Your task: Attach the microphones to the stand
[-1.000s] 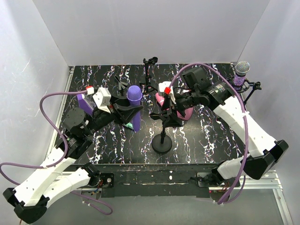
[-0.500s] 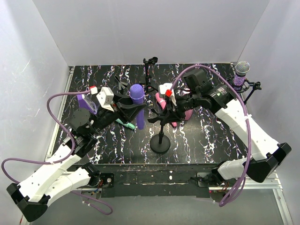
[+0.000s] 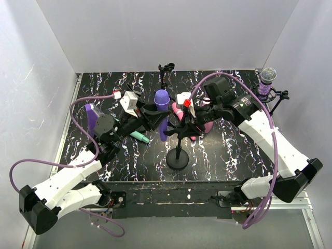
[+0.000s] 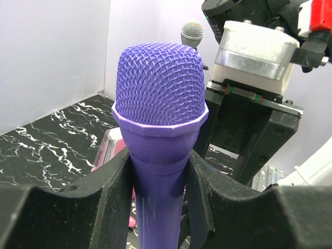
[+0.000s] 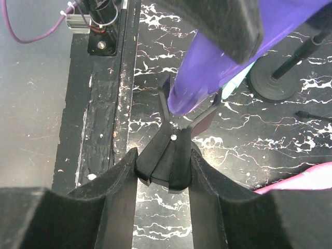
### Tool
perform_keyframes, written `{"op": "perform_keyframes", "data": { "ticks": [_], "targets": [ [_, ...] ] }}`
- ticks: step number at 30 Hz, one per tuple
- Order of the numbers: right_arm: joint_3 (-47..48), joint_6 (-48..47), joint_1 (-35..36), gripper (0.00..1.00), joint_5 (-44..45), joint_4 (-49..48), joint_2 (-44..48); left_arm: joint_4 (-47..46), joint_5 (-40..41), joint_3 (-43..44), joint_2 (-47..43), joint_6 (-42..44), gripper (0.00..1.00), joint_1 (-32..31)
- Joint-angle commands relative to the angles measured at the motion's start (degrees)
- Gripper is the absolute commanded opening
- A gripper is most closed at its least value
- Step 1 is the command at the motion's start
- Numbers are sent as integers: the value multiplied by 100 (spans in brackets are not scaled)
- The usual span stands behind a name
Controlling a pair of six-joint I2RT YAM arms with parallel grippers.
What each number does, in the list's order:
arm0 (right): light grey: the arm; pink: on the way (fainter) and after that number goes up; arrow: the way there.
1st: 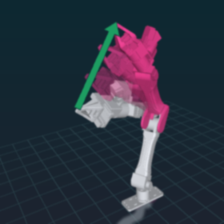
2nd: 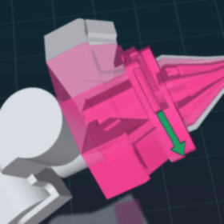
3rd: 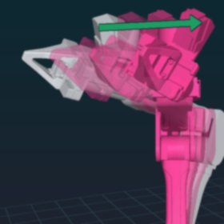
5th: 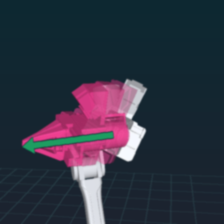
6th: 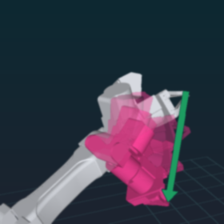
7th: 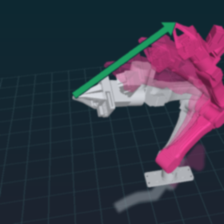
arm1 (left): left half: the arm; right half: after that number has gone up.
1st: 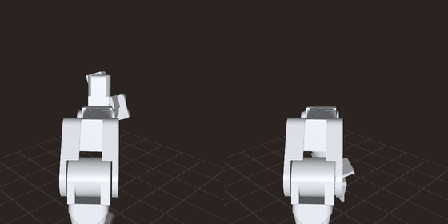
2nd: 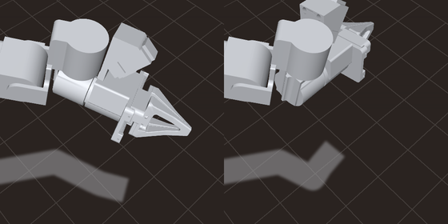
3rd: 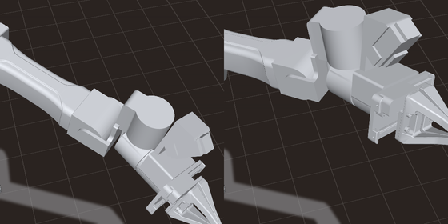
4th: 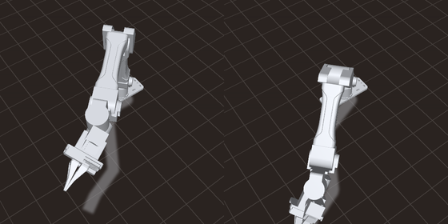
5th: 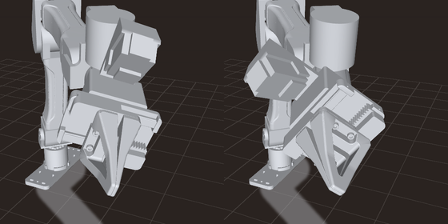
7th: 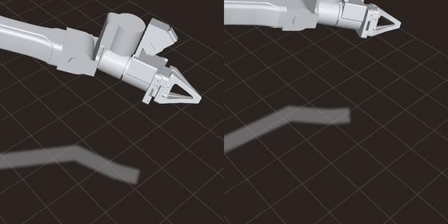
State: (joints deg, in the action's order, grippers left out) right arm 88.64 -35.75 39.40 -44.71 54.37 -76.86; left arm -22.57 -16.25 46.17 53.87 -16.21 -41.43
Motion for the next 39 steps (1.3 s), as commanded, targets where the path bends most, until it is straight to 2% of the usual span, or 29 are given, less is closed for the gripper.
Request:
{"op": "perform_keyframes", "data": {
  "ticks": [1, 13, 23, 29, 31, 36, 39],
  "targets": [
    [-101, 155, 15, 2, -257, -40, -31, -870, -80, -266, 71, -443, 0, -23],
    [-699, 920, -72, 1, -477, -734, 127, -2058, 587, -1198, -166, -1086, 0, -295],
    [-1033, 1553, -266, 1, -539, -1218, 233, -2682, 1255, -1155, 141, -937, 0, -849],
    [-1147, 1650, -275, 1, -548, -1288, 286, -2761, 1370, -1145, 291, -893, 0, -1104],
    [-1156, 1676, -301, 6, -583, -1297, 294, -2797, 1405, -1207, 291, -902, 0, -1157],
    [-1226, 1729, -345, 39, -793, -1306, 373, -2622, 1476, -1286, 81, -867, 0, -1192],
    [-1244, 1808, -389, 52, -934, -1324, 391, -2446, 1519, -1330, -95, -797, 0, -1192]
  ]
}}
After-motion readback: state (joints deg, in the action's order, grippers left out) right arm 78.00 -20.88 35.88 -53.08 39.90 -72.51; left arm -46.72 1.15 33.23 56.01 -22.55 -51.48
